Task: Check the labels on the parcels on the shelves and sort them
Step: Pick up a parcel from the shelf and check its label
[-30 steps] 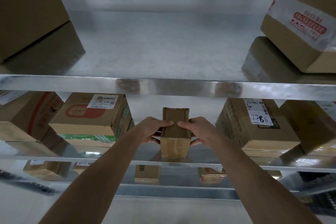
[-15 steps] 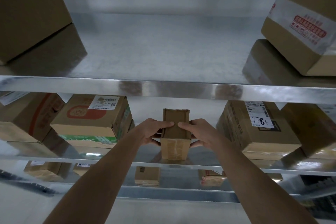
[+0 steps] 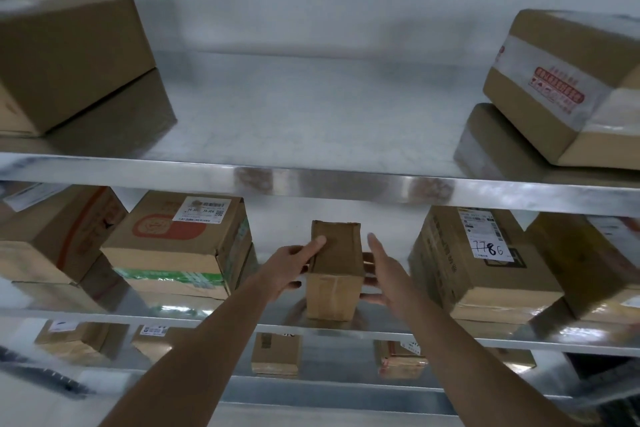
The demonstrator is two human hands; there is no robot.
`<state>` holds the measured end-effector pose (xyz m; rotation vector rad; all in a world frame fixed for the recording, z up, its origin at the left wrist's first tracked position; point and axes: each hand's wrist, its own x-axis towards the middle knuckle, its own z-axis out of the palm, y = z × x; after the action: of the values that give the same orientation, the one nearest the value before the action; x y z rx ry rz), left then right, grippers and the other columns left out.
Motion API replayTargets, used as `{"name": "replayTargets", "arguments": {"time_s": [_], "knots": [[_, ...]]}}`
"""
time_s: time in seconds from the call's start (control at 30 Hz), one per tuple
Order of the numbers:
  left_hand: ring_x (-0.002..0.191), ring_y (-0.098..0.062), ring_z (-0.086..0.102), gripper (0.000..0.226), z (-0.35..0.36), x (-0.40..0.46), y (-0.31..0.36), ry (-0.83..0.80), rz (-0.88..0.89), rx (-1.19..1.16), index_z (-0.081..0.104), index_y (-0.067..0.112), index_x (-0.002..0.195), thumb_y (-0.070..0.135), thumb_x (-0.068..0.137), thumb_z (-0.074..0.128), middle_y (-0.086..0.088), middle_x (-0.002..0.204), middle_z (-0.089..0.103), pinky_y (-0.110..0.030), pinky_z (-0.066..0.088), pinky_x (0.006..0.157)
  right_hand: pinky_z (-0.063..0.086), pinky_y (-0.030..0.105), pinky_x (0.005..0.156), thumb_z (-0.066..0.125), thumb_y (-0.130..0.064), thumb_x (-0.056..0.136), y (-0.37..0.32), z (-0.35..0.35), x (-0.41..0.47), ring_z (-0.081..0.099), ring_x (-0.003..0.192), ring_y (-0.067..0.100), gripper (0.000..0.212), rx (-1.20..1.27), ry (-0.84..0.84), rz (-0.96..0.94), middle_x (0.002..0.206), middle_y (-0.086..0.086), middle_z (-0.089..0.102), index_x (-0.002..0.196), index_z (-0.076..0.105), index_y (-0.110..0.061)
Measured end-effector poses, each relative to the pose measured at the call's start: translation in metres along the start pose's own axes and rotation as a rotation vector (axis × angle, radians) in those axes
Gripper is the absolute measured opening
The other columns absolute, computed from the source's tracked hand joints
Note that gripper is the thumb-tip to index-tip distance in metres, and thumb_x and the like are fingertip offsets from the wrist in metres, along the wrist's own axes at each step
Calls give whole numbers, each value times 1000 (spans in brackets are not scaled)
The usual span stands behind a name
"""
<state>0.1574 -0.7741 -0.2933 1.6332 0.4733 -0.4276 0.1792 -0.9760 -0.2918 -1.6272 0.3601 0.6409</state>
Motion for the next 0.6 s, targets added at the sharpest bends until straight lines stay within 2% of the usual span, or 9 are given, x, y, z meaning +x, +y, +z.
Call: {"name": "replayTargets", "arguments": {"time_s": [0.03,0.1,0.17,0.27,0.33,0.4,0.43,0.5,0.6], "knots": [[122,-24,57,103,0,1,-4,19,-5,-48,58,12,129,90,62,58,-4,130,64,-50,45,109,47,51,106,38,-70,97,6,-3,2,62,118,28,64,49,25,24,127,6,66,125,60,-16],[119,-24,56,83,1,1,-14,63,-55,-194,57,11,123,83,83,45,-4,127,62,-48,44,108,44,51,109,36,-61,102,19,-8,3,59,123,30,60,117,60,59,135,10,62,129,58,-12],[117,-26,56,65,2,1,-29,101,-104,-276,60,11,122,68,98,40,-8,131,62,-44,47,96,41,52,112,37,-53,105,31,-8,1,56,127,32,53,166,64,79,138,11,59,129,57,-10],[115,-27,59,50,8,-1,-47,121,-127,-343,64,10,122,51,106,41,-12,138,62,-36,51,83,44,51,110,42,-43,107,39,-3,-3,56,129,33,46,252,75,116,139,12,60,132,57,-6],[109,-27,62,45,16,-4,-51,116,-135,-388,64,8,122,45,107,42,-13,136,64,-40,54,93,55,43,91,45,-33,108,38,4,-7,60,121,32,40,339,75,143,129,14,64,130,58,-2],[109,-27,63,46,22,-7,-51,94,-128,-377,62,8,130,43,108,42,-11,134,65,-45,50,106,57,35,67,46,-26,108,34,11,-12,63,111,30,35,364,63,146,112,12,68,127,59,-1],[111,-27,64,47,23,-7,-51,83,-118,-365,61,9,133,43,108,42,-10,134,64,-46,49,107,56,34,63,47,-26,108,33,13,-12,64,109,29,34,339,64,133,108,10,69,127,60,-2],[116,-27,63,46,20,-8,-47,57,-95,-333,61,13,131,47,107,42,-8,137,63,-44,50,105,54,34,70,48,-33,107,32,14,-13,65,107,26,34,246,72,87,109,7,69,125,62,-7],[115,-27,61,42,15,-11,-32,-4,-50,-239,59,19,126,51,106,40,-3,126,64,-43,47,104,49,44,99,43,-45,107,26,10,-9,62,113,26,37,85,57,-6,121,3,64,125,57,-16]]}}
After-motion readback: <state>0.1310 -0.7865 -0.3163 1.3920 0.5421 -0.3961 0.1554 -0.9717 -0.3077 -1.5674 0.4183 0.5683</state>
